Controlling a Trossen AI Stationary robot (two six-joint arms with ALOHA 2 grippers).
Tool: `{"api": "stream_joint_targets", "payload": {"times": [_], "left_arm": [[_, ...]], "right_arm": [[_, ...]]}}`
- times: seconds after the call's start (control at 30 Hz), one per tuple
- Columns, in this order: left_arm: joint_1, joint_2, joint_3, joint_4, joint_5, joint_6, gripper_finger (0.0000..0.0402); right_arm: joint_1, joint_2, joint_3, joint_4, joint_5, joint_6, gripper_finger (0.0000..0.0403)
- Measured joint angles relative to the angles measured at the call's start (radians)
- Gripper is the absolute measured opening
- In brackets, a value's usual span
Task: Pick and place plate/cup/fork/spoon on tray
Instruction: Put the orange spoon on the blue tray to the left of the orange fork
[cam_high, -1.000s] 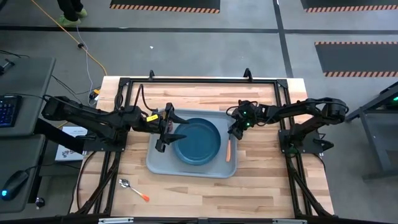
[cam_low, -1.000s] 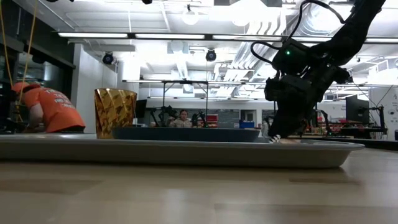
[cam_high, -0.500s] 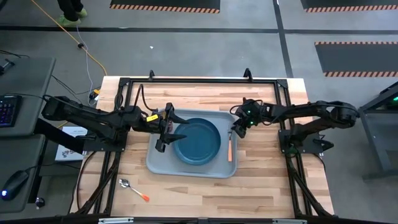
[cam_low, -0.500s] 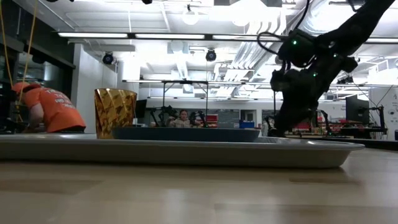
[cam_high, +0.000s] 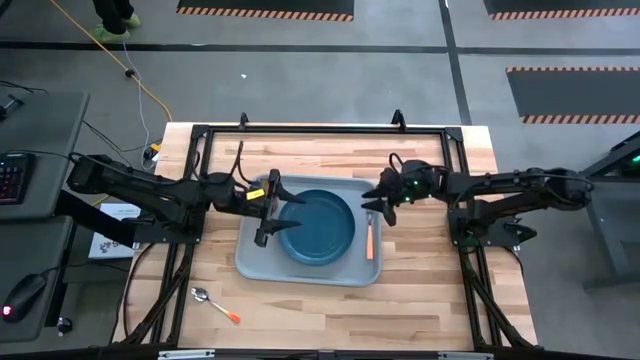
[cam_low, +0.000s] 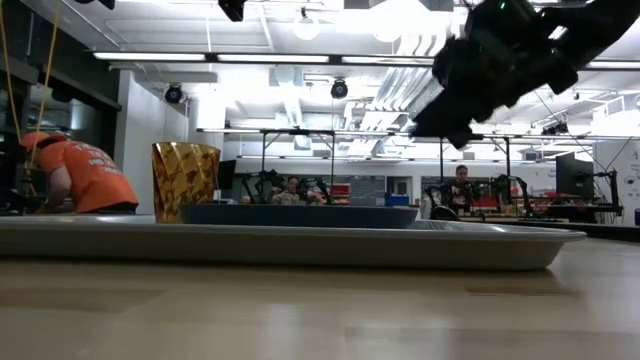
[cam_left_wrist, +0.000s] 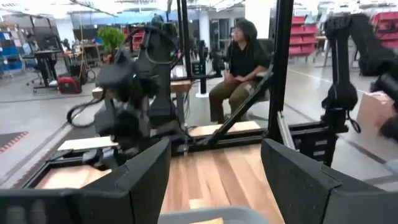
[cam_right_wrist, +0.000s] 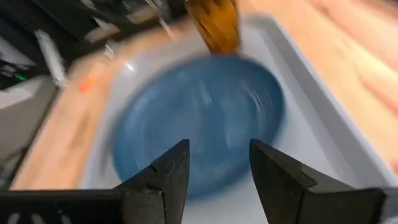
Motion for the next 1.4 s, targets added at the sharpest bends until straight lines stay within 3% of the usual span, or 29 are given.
{"api": "stream_joint_targets", "payload": {"times": [0.27,0.53,0.63,0.97,1.4], "left_arm": [[-0.013,0.0,0.001,-0.016,-0.006,-0.004,0.0241],[-0.11,0.002,0.134,-0.448,-0.137,0.075,0.0241],[-0.134,0.006,0.154,-0.522,-0.155,0.077,0.0241],[-0.169,0.006,0.158,-0.653,-0.159,-0.005,0.0241],[-0.221,0.006,0.158,-0.663,-0.148,-0.076,0.0241]], "right_arm": [[0.052,-0.014,0.0,0.156,0.002,-0.104,0.0158],[0.053,-0.024,0.0,0.193,0.043,-0.196,0.0158],[0.053,-0.024,0.0,0.206,0.087,-0.215,0.0158],[0.053,-0.024,0.0,0.229,0.1,-0.227,0.0158],[0.052,-0.024,0.0,0.234,0.1,-0.235,0.0158]]}}
